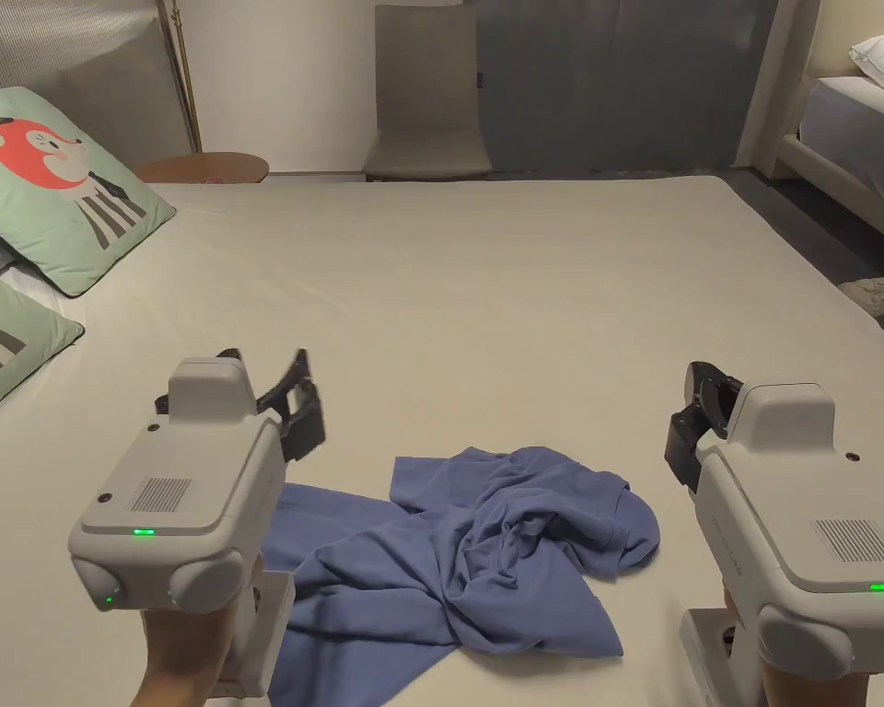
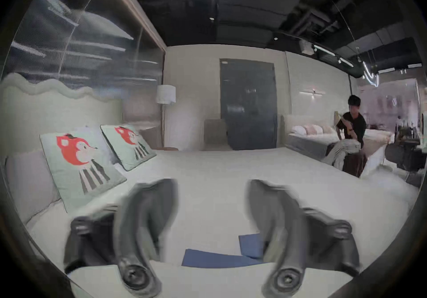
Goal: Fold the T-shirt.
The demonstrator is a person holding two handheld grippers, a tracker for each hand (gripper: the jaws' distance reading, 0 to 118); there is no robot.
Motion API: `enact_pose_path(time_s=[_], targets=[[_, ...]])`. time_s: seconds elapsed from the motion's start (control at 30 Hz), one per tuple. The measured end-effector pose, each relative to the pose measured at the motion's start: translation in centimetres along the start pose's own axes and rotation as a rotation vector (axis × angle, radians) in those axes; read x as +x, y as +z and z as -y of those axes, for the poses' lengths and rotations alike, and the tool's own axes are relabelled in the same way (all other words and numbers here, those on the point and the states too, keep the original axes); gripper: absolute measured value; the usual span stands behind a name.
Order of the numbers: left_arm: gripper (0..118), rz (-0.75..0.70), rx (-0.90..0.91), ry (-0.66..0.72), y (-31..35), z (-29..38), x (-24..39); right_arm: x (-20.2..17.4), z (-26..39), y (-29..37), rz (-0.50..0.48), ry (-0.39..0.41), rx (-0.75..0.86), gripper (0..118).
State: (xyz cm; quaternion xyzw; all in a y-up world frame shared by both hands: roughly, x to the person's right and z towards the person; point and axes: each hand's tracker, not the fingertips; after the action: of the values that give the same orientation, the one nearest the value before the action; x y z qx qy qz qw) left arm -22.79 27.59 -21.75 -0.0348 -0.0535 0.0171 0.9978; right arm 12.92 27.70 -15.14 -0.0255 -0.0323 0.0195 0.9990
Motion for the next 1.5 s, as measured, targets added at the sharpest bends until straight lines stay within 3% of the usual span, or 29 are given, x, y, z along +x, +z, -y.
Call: enact_pose_path(time_s=[0.03, 0.07, 0.3, 0.73, 0.8, 0.83, 0.87, 0.9, 0.93, 1.03, 1.07, 1.13, 1.2, 1.23, 1.27, 1.33, 1.5], targets=[[3, -0.006, -0.003, 0.001, 0.0, 0.1, -0.2, -0.3, 0.1, -0.2, -0.001, 0.002, -0.001, 1], [0, -0.016, -0.012, -0.002, -0.3, 0.2, -0.5, -0.4, 0.1, -0.3, -0.002, 0.003, -0.001, 1], [0, -0.002, -0.109, 0.010, -2.1, 0.4, -1.3, -0.5, 0.1, -0.8, -0.008, 0.001, -0.011, 1], [1, 0.088, -0.698, 0.093, -13.4, 4.6, -4.1, 0.1, 0.6, -2.7, 0.010, 0.005, -0.059, 1], [22, 0.089, -0.766, 0.106, -15.2, 6.3, -4.4, 0.3, 1.0, -3.3, 0.015, 0.010, -0.075, 1], [42, 0.073, -0.779, 0.115, -15.8, 7.0, -4.5, 0.3, 1.2, -4.0, 0.019, 0.011, -0.083, 1], [69, 0.055, -0.806, 0.116, -16.5, 7.9, -4.6, 0.4, 1.4, -4.4, 0.022, 0.012, -0.091, 1], [83, 0.033, -0.835, 0.112, -17.0, 8.8, -4.6, 0.6, 1.6, -4.7, 0.026, 0.011, -0.101, 1], [89, 0.021, -0.838, 0.116, -17.3, 9.4, -4.6, 0.7, 1.8, -5.1, 0.030, 0.011, -0.109, 1], [88, 0.004, -0.879, 0.102, -18.4, 11.5, -4.8, 1.3, 3.5, -6.5, 0.036, 0.011, -0.134, 1], [86, 0.001, -0.899, 0.089, -18.5, 12.0, -4.6, 1.3, 3.7, -6.8, 0.036, 0.012, -0.142, 1], [66, 0.005, -0.911, 0.077, -18.6, 12.9, -4.4, 1.5, 4.2, -7.4, 0.039, 0.014, -0.156, 1], [60, -0.015, -0.894, 0.011, -18.1, 13.3, -3.7, 1.5, 4.4, -7.6, 0.040, 0.013, -0.165, 1], [50, -0.002, -0.867, -0.009, -17.8, 13.1, -3.4, 1.4, 4.3, -7.6, 0.039, 0.012, -0.167, 1], [29, 0.018, -0.855, -0.031, -17.7, 13.1, -3.3, 1.4, 4.4, -7.7, 0.038, 0.011, -0.170, 1], [4, 0.044, -0.846, -0.069, -17.4, 12.8, -2.8, 1.4, 4.5, -8.0, 0.035, 0.011, -0.179, 1], [3, 0.053, -0.750, -0.038, -15.8, 10.3, -2.6, 2.3, 5.4, -11.0, 0.030, -0.034, -0.330, 1]])
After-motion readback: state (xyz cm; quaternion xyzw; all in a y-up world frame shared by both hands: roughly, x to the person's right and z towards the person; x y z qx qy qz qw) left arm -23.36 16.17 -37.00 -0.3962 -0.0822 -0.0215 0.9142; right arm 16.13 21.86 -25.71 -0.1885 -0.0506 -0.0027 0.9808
